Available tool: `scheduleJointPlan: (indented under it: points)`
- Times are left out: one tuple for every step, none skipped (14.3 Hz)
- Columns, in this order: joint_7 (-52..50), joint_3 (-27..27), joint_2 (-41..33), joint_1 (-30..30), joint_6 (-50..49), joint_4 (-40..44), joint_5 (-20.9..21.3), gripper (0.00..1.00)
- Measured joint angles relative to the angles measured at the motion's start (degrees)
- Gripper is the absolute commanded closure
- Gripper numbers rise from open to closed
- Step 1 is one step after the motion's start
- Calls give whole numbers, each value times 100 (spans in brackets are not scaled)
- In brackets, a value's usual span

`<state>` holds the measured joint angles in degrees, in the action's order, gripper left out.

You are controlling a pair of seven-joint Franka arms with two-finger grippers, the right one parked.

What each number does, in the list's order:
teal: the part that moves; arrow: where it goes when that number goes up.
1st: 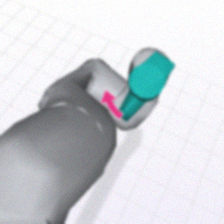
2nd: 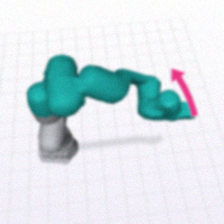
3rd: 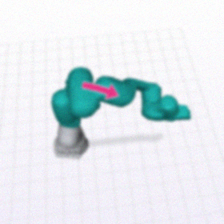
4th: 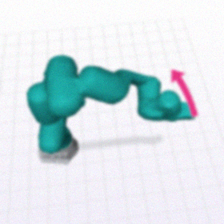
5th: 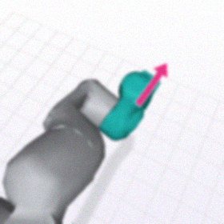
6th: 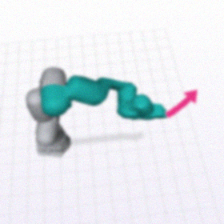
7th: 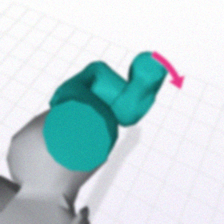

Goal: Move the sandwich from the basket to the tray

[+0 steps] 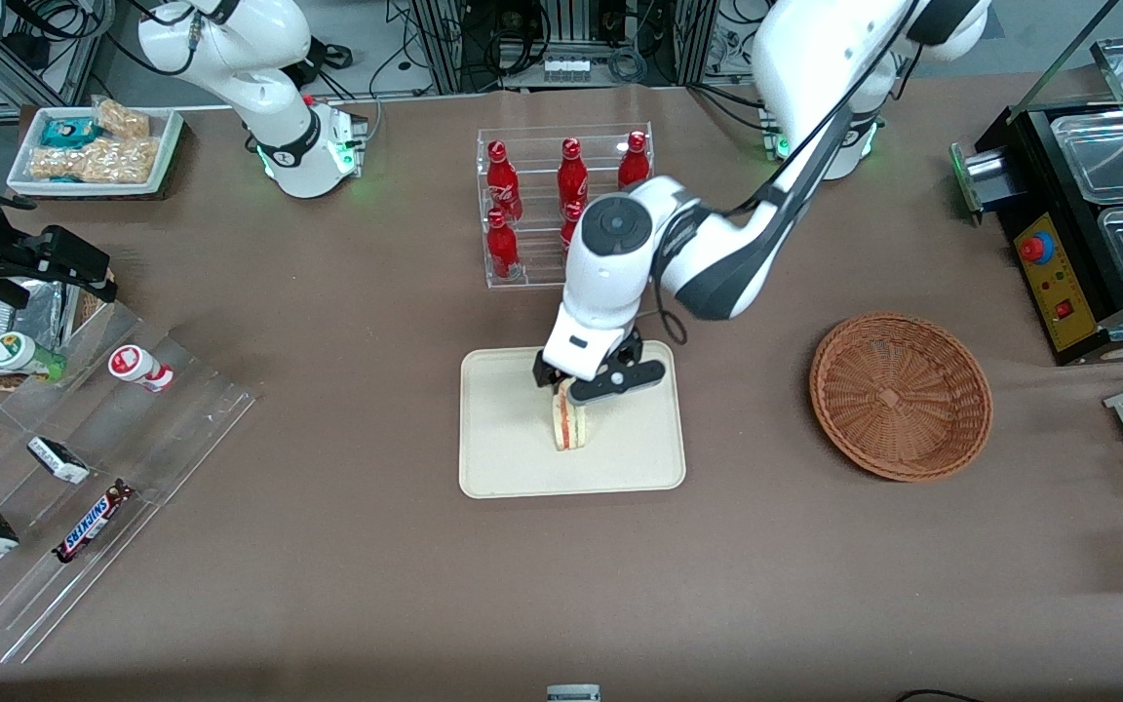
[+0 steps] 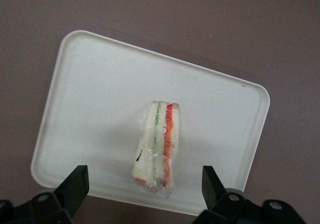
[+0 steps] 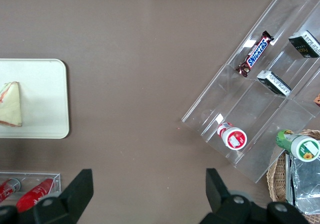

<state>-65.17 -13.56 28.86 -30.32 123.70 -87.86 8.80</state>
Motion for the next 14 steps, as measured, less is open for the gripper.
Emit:
scheduleJointPlan:
  points:
    - [0, 7, -206, 111, -273, -4, -3, 0]
    - [0, 13, -384, 253, -471, -14, -5, 0]
    - [6, 17, -520, 408, -590, -48, -11, 0]
    - [26, 22, -609, 562, -669, -96, -17, 0]
    - [108, 26, -671, 722, -703, -172, -20, 0]
    - [272, 30, -710, 882, -763, -245, -25, 0]
    - [485, 35, -734, 1049, -899, -290, -46, 0]
    - [767, 38, -760, 1228, -1104, -304, -92, 0]
    - [1120, 43, -812, 1407, -1335, -304, -150, 0]
    - [1528, 45, -903, 1589, -1613, -304, -236, 0]
    - [1962, 48, -1027, 1769, -1932, -303, -336, 0]
    - [2359, 50, -1175, 1942, -2231, -302, -408, 0]
    - [2671, 50, -1323, 2094, -2477, -302, -441, 0]
    - [2925, 51, -1468, 2230, -2690, -302, -453, 0]
